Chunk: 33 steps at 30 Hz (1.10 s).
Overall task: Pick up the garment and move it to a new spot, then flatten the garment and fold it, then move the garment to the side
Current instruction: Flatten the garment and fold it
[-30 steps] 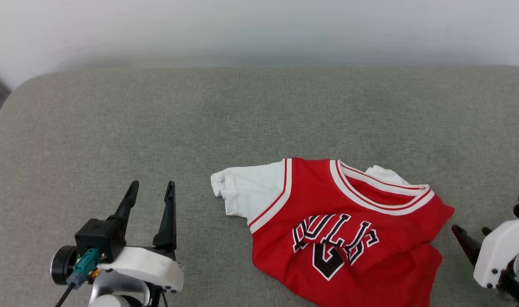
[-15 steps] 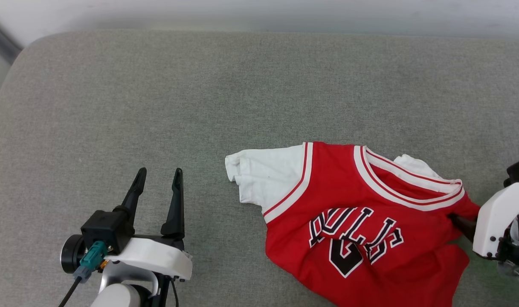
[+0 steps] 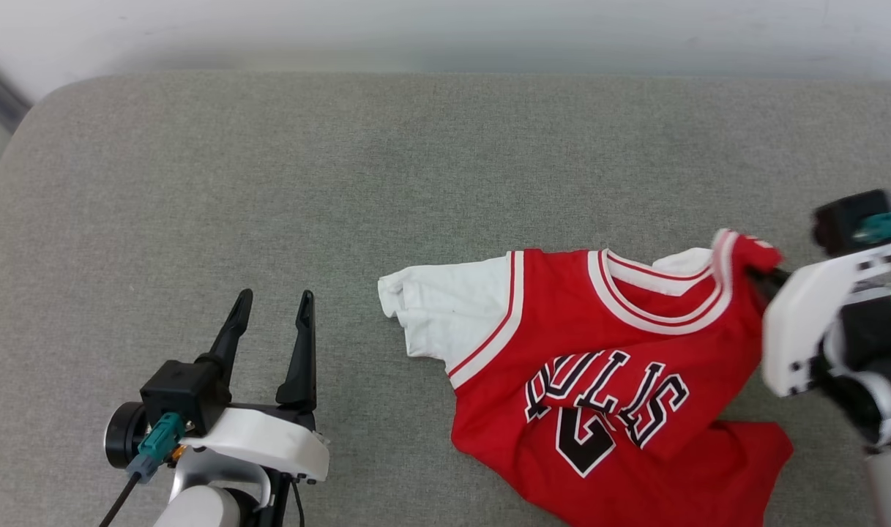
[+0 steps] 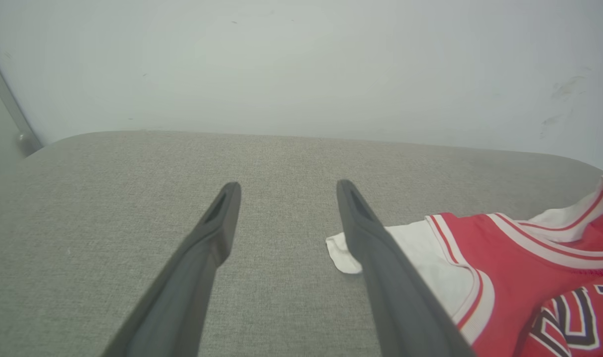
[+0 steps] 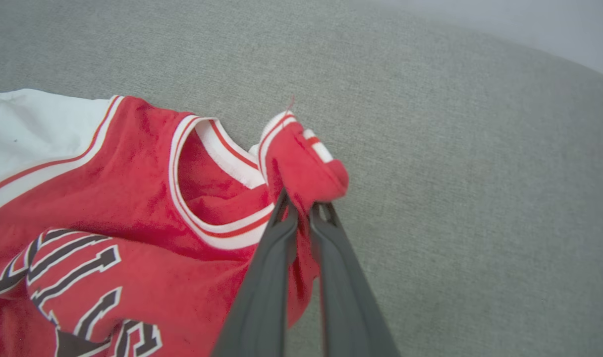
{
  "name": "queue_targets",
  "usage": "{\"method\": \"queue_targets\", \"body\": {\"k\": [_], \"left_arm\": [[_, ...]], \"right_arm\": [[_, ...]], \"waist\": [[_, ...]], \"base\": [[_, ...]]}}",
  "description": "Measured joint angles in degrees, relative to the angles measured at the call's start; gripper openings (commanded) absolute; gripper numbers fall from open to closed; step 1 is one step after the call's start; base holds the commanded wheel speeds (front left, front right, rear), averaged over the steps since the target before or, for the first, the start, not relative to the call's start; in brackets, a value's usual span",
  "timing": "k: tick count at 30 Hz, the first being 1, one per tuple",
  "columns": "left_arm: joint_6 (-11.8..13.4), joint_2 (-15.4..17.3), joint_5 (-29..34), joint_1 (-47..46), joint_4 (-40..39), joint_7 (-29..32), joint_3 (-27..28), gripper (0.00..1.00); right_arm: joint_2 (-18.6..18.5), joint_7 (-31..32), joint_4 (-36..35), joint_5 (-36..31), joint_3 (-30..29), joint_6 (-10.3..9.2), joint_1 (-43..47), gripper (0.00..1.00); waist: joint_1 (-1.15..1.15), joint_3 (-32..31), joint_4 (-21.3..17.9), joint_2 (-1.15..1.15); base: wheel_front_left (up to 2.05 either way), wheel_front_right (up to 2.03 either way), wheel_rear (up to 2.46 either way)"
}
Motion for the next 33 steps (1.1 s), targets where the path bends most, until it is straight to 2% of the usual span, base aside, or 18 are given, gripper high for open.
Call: {"method": "queue_targets", "body": {"k": [6,12,13,14,21,25,28,33], "left_arm": [[0.08,0.24,-0.02,0.0,-0.31,0.21,-0.2,1.0],[0.08,0.54,-0.1,-0.14,-0.38,0.42,-0.42,1.0],[0.08,0.55,-0.1,-0.2,-0.35,0.44,-0.46,1.0],[0.08,0.57,-0.1,-0.29,-0.35,0.45,-0.49,1.0],[0.23,0.75,-0.1,-0.46,-0.24,0.59,-0.7,1.0],[0.26,0.81,-0.26,-0.46,-0.2,0.58,-0.8,1.0],[0.31,0.78,-0.27,-0.46,-0.14,0.52,-0.94,1.0],[0.25,0.59,-0.43,-0.46,0.1,0.32,-1.29,1.0]], "right_arm": [[2.25,-1.66,-3.16,0.6,9.87,0.01,4.33,0.0],[3.9,-4.56,-0.53,2.76,13.16,0.0,8.73,0.0],[4.34,-5.34,-0.07,3.2,13.36,0.0,9.27,0.41],[4.59,-6.41,0.08,3.34,13.47,0.0,9.67,1.0],[6.73,-18.75,-2.37,2.21,12.25,0.0,11.08,1.0],[8.1,-23.41,-4.2,1.87,9.85,0.0,11.16,1.0],[8.26,-22.92,-4.05,1.96,6.55,0.0,11.13,1.0],[5.21,-14.86,-0.23,4.01,0.48,-0.01,9.86,1.0]], "waist": [[0.0,0.24,-0.17,0.0],[0.0,0.66,-0.32,0.0],[0.0,0.62,-0.41,0.0],[0.0,0.59,-0.52,0.0],[0.0,0.11,-1.1,0.0],[0.0,-0.35,-1.23,0.0],[0.0,-0.61,-1.11,0.0],[0.0,-0.77,-0.48,0.0]], "base": [[0.0,0.0,0.0],[0.0,0.0,0.0],[0.0,0.0,0.0],[0.0,0.0,0.0],[0.0,0.0,0.0],[0.0,0.0,0.0],[0.0,0.0,0.0],[0.0,0.0,0.0]]}}
